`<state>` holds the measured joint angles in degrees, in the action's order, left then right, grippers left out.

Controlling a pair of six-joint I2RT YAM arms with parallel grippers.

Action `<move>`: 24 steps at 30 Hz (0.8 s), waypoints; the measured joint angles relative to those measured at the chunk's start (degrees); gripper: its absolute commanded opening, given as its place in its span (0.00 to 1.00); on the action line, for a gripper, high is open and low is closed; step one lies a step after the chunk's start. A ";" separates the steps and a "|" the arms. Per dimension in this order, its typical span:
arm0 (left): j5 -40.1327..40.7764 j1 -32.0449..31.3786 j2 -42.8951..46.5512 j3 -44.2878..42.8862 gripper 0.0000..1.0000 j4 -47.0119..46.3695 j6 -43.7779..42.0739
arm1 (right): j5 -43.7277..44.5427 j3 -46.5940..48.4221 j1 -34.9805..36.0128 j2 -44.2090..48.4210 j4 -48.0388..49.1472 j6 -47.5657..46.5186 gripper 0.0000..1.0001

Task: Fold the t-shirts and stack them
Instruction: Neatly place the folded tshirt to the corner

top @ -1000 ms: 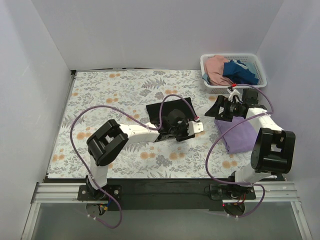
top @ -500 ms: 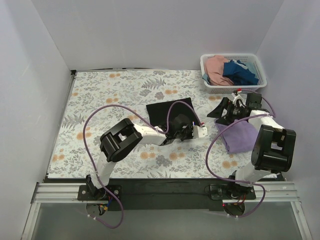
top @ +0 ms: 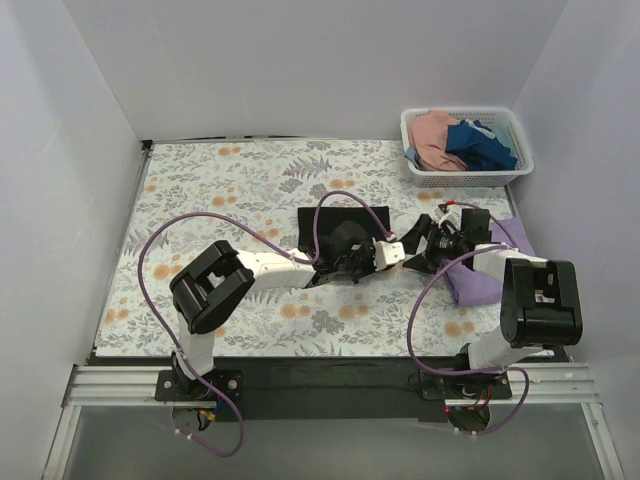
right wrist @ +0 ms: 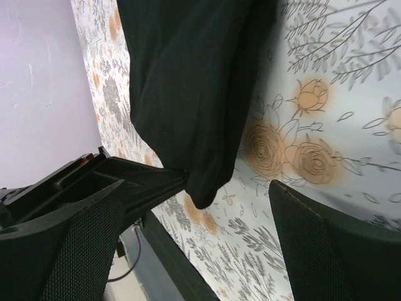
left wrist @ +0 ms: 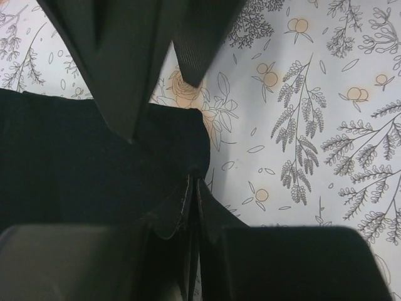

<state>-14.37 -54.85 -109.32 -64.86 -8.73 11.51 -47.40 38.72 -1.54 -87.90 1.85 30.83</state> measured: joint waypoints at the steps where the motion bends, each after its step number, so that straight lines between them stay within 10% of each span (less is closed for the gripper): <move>1: -0.26 0.04 0.15 0.00 0.00 0.24 0.52 | 0.33 -0.92 1.09 -0.11 1.31 1.64 0.98; 24: -7.82 1.27 6.03 1.42 0.00 3.63 4.37 | 2.71 8.59 9.51 -20.33 15.21 18.99 0.63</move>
<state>-22.20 -53.58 -103.28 -63.44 -5.10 15.88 -44.69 47.31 7.97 -108.22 17.06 49.82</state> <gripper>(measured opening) 0.019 0.632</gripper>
